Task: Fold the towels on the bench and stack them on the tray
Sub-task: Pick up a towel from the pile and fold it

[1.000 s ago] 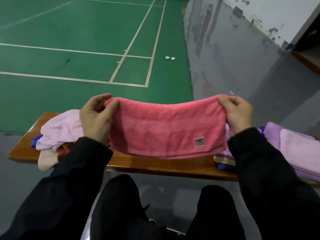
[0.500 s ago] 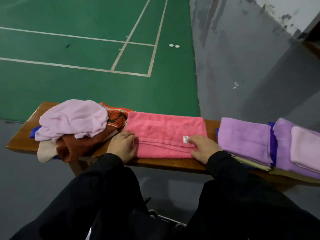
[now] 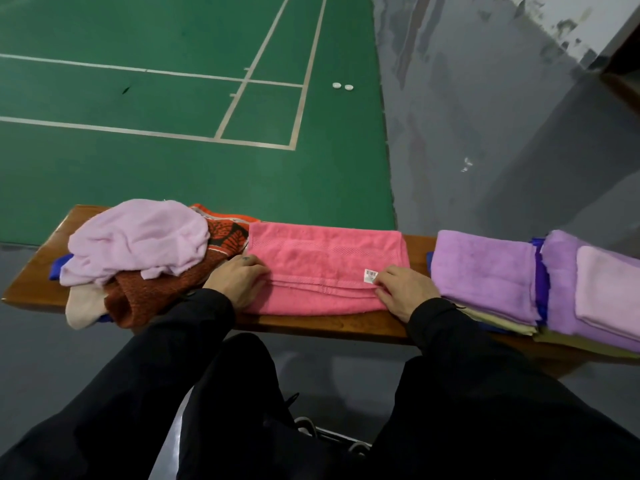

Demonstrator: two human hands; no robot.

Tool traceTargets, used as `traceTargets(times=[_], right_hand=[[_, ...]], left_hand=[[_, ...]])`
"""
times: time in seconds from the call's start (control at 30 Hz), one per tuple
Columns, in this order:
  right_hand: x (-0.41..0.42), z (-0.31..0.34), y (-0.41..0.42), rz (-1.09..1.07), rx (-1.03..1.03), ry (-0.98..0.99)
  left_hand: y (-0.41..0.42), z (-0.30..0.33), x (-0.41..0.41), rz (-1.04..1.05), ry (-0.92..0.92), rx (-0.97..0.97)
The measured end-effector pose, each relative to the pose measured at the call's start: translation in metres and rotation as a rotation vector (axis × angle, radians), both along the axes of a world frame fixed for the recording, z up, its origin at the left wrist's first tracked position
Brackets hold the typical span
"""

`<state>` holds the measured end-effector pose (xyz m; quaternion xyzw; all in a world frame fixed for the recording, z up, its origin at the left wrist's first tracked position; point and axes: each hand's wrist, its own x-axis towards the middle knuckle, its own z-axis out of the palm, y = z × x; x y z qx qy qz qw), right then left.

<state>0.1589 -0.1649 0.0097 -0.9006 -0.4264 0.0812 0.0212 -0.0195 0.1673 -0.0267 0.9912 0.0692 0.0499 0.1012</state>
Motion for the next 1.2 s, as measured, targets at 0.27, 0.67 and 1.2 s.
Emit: traceTargets(times=[0.27,0.67,1.2], right_hand=[[0.007,0.006,0.001,0.011,-0.033,0.055],[0.005,0.001,0.001,0.085,-0.126,-0.111],[-0.002,-0.025,-0.028,0.238,0.339,-0.392]], left_hand=[[0.000,0.000,0.000,0.011,-0.079,0.004],[-0.006,-0.006,0.000,0.051,-0.114,0.079],[-0.014,-0.014,-0.019,0.025,-0.190,0.083]])
